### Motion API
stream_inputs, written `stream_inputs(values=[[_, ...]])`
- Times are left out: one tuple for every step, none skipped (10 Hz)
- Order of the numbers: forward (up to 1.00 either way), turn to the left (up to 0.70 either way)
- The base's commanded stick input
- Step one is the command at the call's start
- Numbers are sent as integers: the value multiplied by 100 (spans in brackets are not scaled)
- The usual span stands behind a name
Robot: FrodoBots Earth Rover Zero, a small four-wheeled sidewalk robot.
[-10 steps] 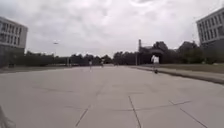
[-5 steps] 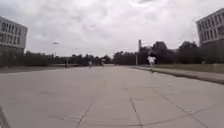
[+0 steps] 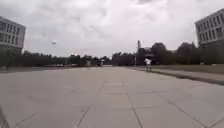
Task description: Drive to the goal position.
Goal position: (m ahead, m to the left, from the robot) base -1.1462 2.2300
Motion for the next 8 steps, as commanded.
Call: stream_inputs(values=[[70, -2], [70, -3], [70, -7], [70, -10], [70, 0], [70, 0], [70, 0], [70, 0]])
